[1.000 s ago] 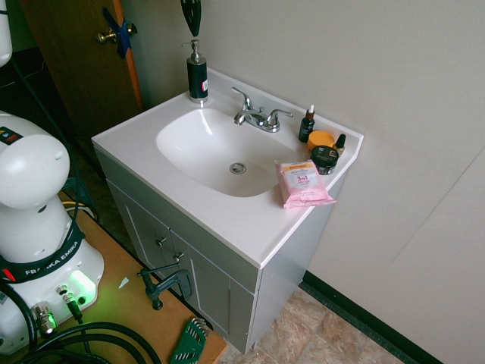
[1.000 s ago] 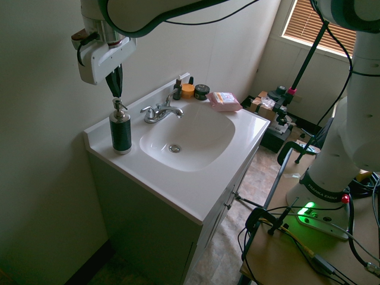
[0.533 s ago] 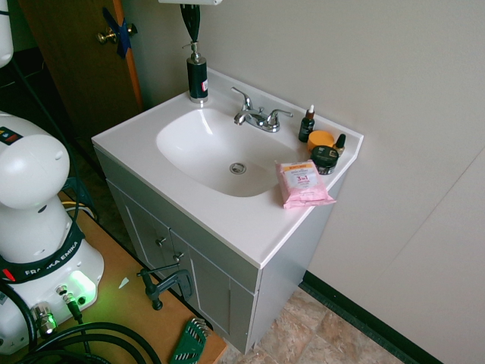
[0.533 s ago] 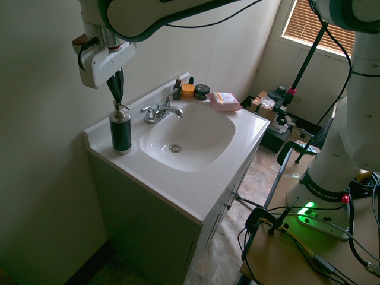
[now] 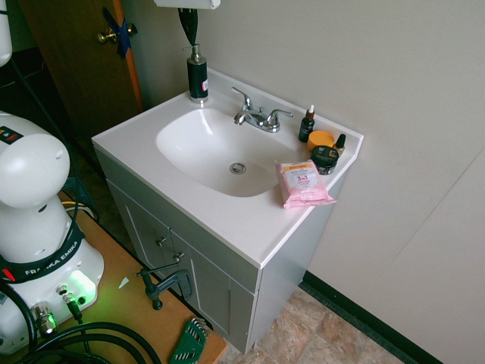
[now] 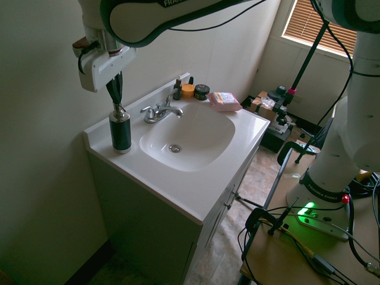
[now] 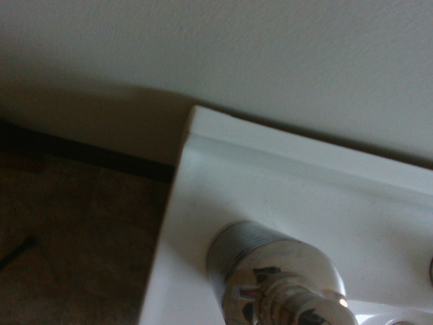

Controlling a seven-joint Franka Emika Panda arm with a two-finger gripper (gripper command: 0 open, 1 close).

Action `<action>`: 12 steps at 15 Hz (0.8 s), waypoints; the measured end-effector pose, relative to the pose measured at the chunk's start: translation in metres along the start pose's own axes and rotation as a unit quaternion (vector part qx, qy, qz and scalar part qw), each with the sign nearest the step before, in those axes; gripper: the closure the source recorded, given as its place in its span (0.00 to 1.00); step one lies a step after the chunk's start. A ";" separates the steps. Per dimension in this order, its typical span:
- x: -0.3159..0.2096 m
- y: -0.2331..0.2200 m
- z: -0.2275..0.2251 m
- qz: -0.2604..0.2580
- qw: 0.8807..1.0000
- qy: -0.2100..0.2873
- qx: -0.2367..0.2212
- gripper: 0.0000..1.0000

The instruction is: Push the sanitizer

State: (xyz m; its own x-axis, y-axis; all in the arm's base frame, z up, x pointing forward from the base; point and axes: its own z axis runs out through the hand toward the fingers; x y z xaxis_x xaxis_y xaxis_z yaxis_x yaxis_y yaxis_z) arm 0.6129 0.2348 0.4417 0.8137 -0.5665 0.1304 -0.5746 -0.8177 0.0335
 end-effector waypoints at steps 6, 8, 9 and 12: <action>0.025 0.105 -0.013 0.063 0.998 -0.020 0.014 0.00; 0.022 0.142 0.007 0.076 0.997 -0.026 0.002 0.00; 0.020 0.161 0.017 0.084 0.996 -0.030 -0.001 0.00; 0.004 0.216 0.044 0.097 0.994 -0.041 -0.006 0.00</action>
State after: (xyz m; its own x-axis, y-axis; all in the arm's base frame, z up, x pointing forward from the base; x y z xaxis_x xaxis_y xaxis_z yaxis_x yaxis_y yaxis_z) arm 0.4962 0.0514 0.4060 0.6912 -0.7206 0.0543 -0.7225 -0.6909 0.0268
